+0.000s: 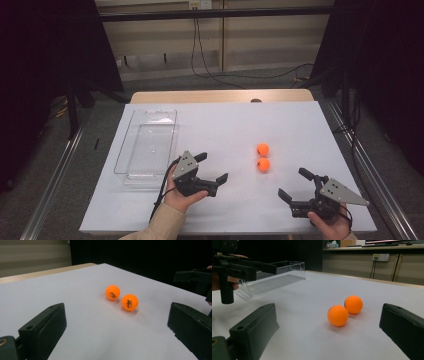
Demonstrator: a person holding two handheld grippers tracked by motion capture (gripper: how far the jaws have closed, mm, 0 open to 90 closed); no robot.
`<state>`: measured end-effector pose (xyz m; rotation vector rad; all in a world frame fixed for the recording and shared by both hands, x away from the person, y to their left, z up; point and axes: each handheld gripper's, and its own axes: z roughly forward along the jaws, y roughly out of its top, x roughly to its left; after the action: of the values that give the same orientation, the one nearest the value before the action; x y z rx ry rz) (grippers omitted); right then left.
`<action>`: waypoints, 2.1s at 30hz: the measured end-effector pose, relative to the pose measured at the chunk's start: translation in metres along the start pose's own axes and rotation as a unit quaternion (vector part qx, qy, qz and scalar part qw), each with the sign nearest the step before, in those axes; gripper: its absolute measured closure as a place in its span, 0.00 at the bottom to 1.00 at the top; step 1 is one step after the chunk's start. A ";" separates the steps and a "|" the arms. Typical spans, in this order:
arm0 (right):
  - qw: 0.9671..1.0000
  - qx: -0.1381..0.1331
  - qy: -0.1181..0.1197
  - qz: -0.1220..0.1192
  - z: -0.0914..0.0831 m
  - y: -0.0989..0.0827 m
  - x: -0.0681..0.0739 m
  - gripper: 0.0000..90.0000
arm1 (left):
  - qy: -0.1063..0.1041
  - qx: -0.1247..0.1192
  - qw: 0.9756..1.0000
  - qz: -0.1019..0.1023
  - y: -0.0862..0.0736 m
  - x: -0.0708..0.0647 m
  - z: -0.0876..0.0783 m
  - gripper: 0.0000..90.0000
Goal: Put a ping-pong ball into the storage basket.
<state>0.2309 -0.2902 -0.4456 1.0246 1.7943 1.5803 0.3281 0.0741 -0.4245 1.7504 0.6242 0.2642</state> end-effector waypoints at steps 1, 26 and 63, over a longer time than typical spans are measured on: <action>1.000 -0.001 0.000 0.000 0.000 0.000 0.000 0.01 | 0.000 0.000 1.000 -0.001 0.000 0.000 0.000 0.02; 1.000 0.001 0.000 -0.001 0.000 0.000 0.000 0.01 | -0.009 0.013 1.000 0.002 0.001 -0.006 0.015 0.02; 1.000 0.003 -0.002 0.000 -0.001 0.000 -0.002 0.01 | -0.026 0.034 0.999 0.006 0.004 -0.010 0.040 0.03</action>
<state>0.2313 -0.2920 -0.4456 1.0300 1.7973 1.5734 0.3401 0.0350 -0.4305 1.8219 0.5921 0.2077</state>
